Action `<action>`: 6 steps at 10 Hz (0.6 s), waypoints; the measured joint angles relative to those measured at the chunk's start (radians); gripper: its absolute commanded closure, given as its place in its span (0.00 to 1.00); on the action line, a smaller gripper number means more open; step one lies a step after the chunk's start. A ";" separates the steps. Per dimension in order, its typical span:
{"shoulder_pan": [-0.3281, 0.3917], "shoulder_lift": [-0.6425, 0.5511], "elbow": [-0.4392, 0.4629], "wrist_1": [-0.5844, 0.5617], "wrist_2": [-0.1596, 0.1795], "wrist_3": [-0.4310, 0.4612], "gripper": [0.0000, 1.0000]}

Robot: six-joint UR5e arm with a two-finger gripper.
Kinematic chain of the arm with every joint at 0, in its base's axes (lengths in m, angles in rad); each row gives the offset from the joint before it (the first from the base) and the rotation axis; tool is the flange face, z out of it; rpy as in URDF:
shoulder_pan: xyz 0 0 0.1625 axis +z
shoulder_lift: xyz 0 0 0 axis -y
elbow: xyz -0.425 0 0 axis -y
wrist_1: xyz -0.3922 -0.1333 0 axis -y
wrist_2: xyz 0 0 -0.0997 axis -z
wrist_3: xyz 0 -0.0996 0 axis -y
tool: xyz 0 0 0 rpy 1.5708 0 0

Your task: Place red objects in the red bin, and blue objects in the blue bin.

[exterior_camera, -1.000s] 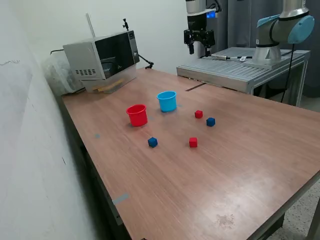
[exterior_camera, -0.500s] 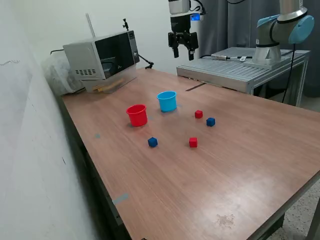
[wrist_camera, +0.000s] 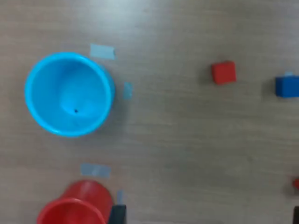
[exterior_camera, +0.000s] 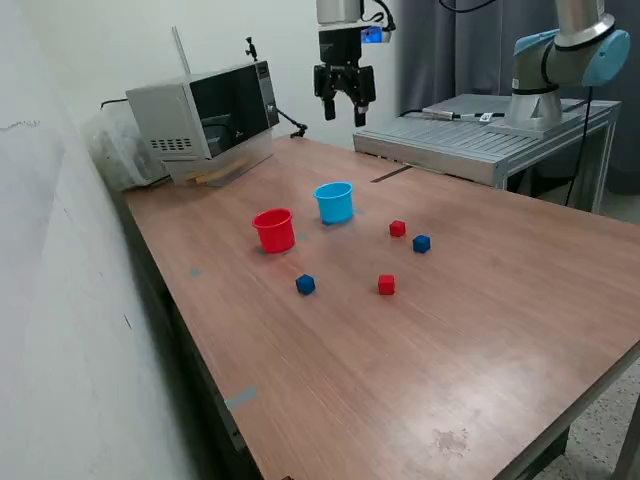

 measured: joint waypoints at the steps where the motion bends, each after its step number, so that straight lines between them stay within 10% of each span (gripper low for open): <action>1: 0.011 0.020 -0.011 -0.001 0.001 0.004 0.00; 6: 0.053 0.101 0.055 -0.066 0.024 0.003 0.00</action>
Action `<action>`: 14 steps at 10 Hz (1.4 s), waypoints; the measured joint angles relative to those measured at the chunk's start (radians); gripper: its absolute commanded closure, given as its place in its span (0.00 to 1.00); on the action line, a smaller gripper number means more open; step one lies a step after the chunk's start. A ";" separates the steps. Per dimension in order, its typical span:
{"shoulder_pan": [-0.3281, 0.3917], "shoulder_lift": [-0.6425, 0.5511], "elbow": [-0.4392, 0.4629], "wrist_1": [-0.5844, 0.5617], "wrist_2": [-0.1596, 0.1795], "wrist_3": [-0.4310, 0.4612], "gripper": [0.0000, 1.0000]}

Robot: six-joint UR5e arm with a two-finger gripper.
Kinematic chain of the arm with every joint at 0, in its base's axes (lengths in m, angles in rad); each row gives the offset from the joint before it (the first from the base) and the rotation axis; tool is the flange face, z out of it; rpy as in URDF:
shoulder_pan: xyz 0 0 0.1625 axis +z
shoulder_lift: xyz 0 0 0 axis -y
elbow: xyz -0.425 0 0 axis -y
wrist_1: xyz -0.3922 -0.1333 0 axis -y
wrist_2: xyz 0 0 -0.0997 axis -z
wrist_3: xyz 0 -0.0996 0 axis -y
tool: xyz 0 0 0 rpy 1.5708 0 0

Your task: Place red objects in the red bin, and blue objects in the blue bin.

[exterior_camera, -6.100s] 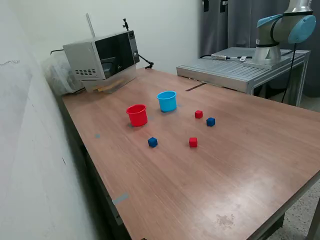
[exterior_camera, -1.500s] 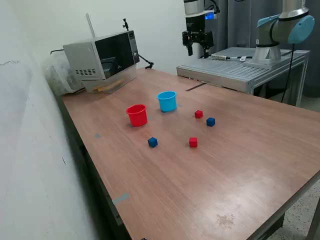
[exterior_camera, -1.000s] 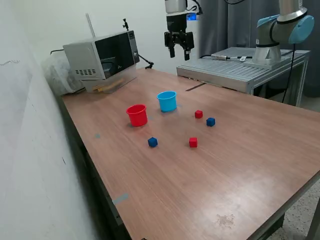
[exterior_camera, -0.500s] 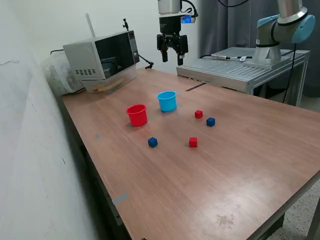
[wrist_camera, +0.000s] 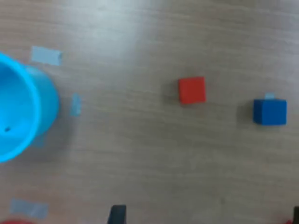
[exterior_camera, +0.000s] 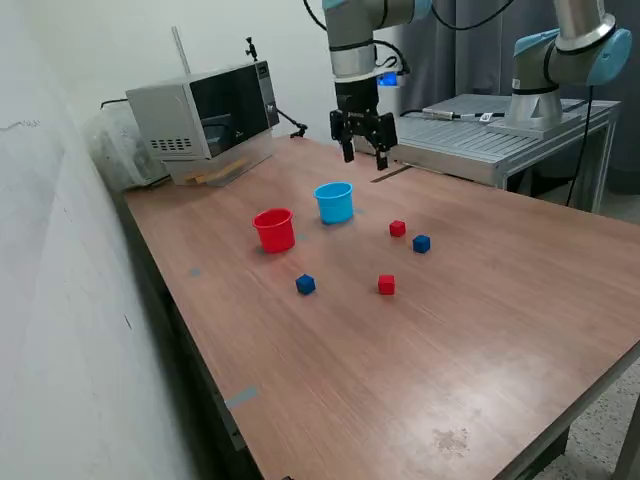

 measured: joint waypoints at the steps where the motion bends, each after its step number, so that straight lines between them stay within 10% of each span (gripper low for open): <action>1: 0.000 0.011 0.033 -0.024 0.010 -0.002 0.00; 14: 0.010 0.030 0.310 -0.188 0.031 -0.062 0.00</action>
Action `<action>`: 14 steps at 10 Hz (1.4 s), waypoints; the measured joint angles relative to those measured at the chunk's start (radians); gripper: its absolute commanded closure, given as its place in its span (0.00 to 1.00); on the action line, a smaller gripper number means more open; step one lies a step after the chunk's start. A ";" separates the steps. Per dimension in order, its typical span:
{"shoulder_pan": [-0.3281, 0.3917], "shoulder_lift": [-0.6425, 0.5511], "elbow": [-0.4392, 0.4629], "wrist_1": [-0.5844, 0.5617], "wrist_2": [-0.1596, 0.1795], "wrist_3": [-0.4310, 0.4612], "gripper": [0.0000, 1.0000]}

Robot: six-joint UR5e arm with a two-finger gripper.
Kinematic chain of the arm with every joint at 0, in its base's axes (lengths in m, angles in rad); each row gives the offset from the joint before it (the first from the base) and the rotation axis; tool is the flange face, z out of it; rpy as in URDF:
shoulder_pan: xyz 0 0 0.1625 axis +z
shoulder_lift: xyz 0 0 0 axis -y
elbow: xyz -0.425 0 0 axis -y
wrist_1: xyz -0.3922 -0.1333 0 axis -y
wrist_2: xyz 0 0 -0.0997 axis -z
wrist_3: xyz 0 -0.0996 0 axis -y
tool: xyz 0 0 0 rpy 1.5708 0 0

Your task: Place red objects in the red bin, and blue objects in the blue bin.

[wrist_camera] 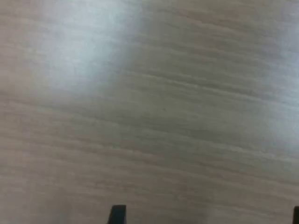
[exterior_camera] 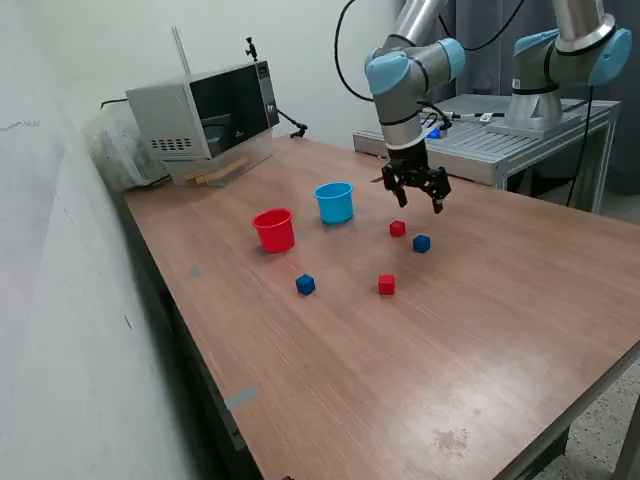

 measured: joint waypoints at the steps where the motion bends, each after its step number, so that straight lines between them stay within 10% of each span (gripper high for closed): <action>1: 0.001 0.001 -0.001 -0.025 0.001 -0.012 0.00; 14: -0.009 0.115 -0.111 -0.088 0.035 -0.067 0.00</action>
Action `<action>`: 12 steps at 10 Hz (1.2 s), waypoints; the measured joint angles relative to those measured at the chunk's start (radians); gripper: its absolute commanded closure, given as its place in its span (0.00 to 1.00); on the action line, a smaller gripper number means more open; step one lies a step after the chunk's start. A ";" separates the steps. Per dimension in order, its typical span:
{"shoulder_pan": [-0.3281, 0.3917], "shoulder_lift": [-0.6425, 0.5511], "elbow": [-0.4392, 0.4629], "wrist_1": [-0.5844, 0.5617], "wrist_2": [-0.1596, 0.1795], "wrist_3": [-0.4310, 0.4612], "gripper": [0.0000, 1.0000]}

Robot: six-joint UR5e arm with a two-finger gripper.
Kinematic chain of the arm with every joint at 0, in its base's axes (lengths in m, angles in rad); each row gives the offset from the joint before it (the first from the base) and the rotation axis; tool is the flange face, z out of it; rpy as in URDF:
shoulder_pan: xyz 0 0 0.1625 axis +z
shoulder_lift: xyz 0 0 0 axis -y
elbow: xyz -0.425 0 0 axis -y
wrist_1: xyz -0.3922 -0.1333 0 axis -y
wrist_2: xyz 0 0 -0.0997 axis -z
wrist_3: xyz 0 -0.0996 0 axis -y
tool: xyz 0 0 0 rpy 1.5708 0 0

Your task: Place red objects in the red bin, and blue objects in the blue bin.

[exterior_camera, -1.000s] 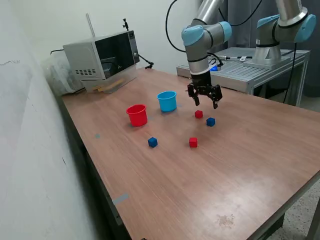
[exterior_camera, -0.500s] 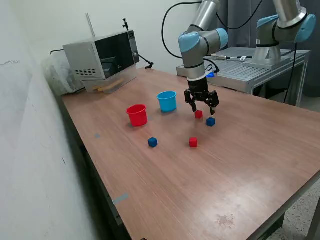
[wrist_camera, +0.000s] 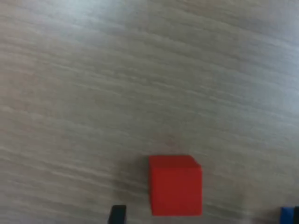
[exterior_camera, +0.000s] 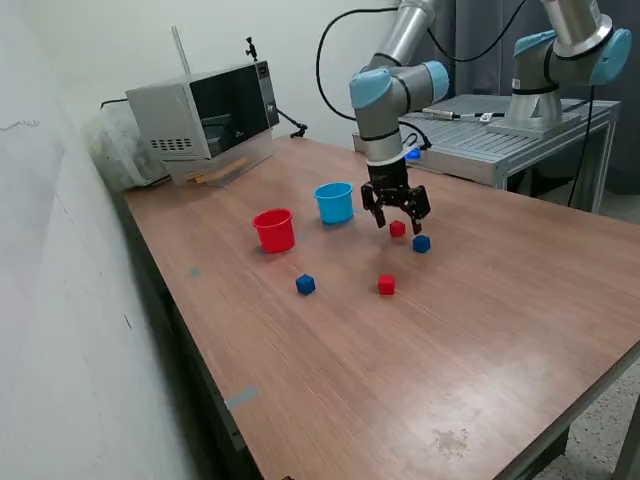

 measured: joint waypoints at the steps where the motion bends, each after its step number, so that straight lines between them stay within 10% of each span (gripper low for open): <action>1: -0.005 0.002 -0.002 0.000 -0.001 -0.001 0.00; 12: -0.051 -0.054 0.089 -0.005 -0.014 0.003 0.00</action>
